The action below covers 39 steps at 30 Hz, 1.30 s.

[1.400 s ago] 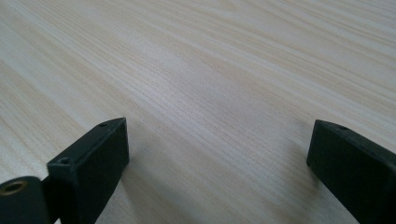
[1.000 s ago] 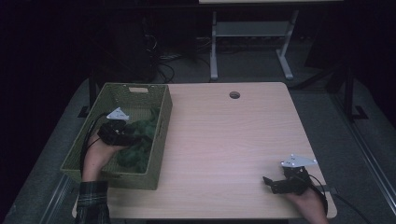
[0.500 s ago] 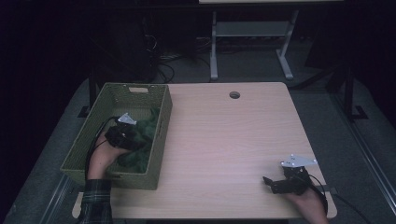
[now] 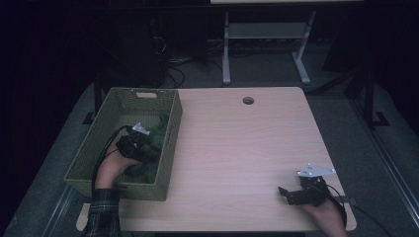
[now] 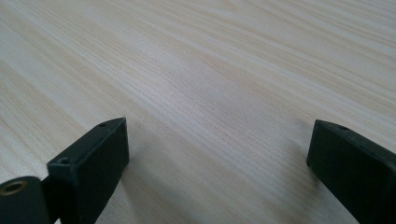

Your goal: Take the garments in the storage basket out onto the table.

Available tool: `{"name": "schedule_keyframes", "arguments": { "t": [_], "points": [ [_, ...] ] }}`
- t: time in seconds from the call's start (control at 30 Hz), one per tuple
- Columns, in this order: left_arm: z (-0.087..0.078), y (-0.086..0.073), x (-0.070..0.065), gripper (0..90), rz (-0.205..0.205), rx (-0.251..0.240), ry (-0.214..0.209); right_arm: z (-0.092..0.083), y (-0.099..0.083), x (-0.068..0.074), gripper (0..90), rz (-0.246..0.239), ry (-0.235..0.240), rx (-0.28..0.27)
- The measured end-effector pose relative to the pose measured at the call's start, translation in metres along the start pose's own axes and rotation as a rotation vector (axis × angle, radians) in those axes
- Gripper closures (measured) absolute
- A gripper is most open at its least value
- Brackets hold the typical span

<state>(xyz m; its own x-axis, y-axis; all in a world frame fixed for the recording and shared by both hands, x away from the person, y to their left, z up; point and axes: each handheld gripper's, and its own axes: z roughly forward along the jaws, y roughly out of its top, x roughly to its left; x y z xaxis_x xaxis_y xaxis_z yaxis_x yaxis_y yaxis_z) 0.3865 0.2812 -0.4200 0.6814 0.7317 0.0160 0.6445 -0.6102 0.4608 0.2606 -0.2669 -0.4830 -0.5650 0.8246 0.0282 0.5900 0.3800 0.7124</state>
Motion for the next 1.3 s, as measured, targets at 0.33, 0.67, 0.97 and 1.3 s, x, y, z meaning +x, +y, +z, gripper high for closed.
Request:
{"name": "schedule_keyframes", "arguments": {
  "t": [0.33, 0.67, 0.97, 1.3],
  "points": [
    [-0.001, -0.001, 0.002, 65.1, -0.047, 0.059, -0.037, 0.0, 0.0, 0.0, 5.3, 0.0, 0.0, 0.0],
    [-0.013, 0.0, 0.006, 77.6, -0.123, 0.023, -0.065, 0.0, 0.0, 0.0, 5.3, 0.0, 0.0, 0.0],
    [-0.028, -0.002, 0.008, 79.5, -0.141, -0.056, -0.064, 0.0, 0.0, 0.0, 5.3, 0.0, 0.0, 0.0],
    [-0.066, -0.001, 0.005, 81.3, -0.148, -0.23, -0.069, 0.0, 0.0, 0.0, 5.3, 0.0, 0.0, 0.0]
  ]
}}
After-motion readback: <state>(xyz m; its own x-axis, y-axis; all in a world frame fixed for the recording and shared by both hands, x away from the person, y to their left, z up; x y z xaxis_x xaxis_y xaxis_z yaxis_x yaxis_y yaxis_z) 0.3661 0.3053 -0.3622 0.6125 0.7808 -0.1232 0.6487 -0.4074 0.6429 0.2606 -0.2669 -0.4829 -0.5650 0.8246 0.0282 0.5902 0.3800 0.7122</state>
